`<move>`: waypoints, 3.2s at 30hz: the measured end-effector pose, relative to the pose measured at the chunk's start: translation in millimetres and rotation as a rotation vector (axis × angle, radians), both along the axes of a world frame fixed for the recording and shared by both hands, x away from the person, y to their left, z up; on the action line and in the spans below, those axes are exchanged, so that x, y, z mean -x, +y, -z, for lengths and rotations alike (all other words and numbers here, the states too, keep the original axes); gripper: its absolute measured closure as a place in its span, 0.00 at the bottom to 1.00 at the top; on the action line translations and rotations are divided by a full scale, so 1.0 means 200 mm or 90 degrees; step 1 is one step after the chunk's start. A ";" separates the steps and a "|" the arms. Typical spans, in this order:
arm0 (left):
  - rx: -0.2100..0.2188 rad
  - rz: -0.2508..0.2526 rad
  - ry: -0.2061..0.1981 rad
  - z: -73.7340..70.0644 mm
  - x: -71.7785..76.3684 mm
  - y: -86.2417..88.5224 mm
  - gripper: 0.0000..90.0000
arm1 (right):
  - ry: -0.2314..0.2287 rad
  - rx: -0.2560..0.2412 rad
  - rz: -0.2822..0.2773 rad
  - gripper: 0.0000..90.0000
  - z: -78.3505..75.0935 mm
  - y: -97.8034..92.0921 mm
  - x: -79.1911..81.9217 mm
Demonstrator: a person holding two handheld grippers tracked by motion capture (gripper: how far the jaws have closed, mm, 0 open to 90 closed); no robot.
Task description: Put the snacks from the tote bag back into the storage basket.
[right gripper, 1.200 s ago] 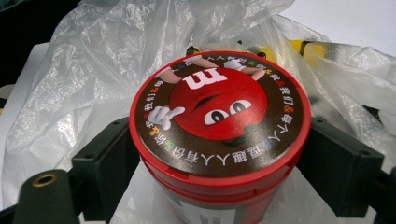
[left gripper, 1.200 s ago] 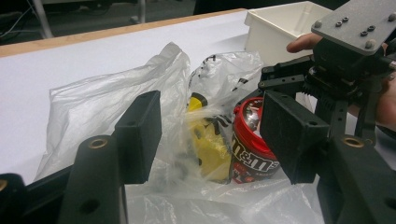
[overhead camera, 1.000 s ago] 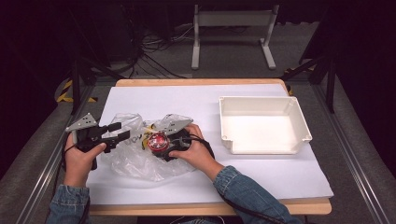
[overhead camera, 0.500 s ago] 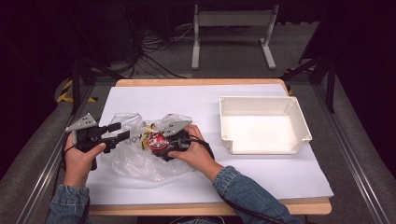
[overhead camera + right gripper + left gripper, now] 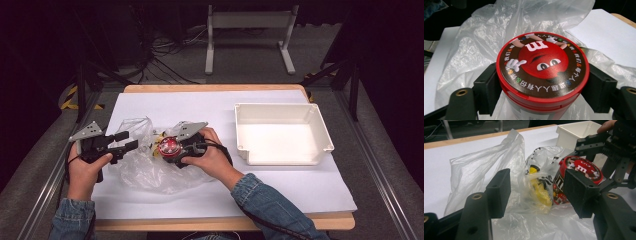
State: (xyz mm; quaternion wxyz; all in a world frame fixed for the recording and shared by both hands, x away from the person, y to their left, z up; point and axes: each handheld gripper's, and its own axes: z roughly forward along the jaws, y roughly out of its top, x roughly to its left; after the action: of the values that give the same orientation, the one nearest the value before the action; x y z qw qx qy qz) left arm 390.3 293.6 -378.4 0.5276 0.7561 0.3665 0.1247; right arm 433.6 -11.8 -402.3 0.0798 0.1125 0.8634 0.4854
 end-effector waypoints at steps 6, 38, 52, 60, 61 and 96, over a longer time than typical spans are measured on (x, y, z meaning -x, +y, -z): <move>0.001 0.000 0.009 -0.01 0.00 0.00 0.43 | -0.007 -0.001 -0.008 0.28 -0.06 -0.01 0.01; -0.042 -0.015 0.019 -0.06 0.03 0.01 0.10 | -0.032 0.008 -0.020 0.28 -0.44 -0.24 0.02; -0.049 -0.012 0.030 -0.06 0.04 0.06 0.04 | -0.036 0.011 0.004 0.28 -0.54 -0.43 -0.02; -0.049 -0.018 0.038 -0.05 0.05 0.08 0.04 | -0.033 0.026 0.023 0.28 -0.58 -0.54 -0.06; -0.049 -0.020 0.041 -0.05 0.05 0.08 0.04 | -0.033 0.027 0.028 0.28 -0.58 -0.56 -0.07; -0.076 0.032 0.046 -0.04 0.06 0.04 0.05 | -0.034 0.079 0.132 0.28 -0.55 -1.01 -0.33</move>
State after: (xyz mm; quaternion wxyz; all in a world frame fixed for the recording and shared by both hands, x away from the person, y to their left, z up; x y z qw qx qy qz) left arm 377.8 301.7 -369.7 0.4708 0.7993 0.3581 0.1061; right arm 500.2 -213.1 -292.1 0.1595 0.1833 0.8731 0.4226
